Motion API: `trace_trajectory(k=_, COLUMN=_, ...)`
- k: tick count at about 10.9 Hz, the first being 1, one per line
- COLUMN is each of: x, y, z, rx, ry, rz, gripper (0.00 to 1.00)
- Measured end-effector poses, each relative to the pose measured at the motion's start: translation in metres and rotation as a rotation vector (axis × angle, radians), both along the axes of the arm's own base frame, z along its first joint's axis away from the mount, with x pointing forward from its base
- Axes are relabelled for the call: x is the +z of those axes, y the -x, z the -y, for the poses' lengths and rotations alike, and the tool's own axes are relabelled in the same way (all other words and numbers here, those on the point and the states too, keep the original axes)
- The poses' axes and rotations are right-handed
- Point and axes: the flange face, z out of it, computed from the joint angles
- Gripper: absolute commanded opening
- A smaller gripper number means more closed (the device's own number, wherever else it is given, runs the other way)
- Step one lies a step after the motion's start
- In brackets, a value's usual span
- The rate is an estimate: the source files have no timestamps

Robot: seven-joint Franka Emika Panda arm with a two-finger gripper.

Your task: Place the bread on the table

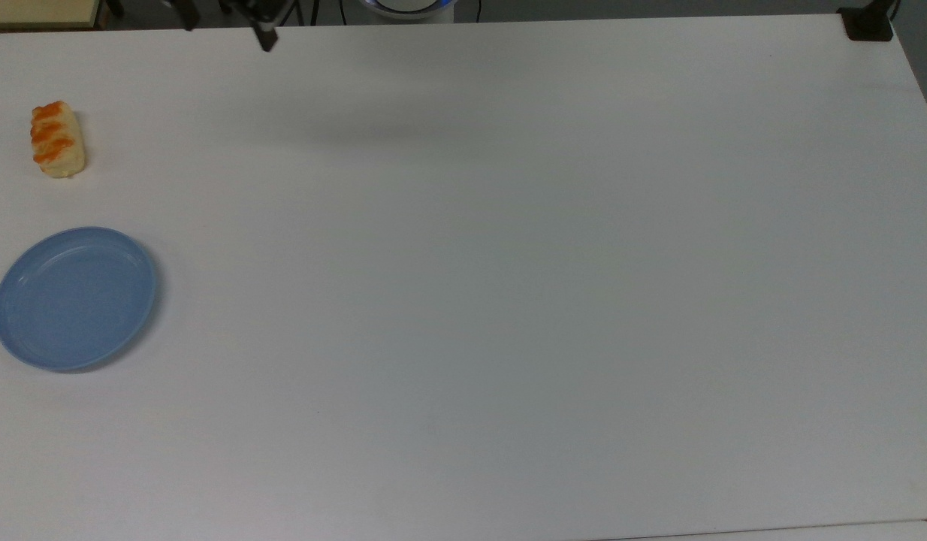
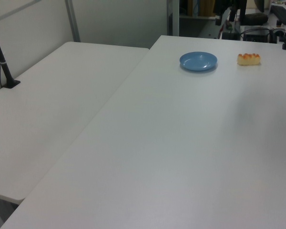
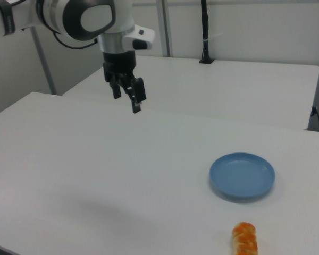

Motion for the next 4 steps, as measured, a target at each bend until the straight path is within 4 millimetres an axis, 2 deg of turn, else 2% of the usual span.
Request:
trace_trajectory(k=2, x=-0.001, y=-0.006, z=-0.031, rx=0.079, ry=0.062, rz=-0.013, gripper=1.0)
trace_trajectory(k=4, x=-0.001, y=-0.009, z=-0.044, rx=0.176, ry=0.094, rz=-0.01, gripper=1.0)
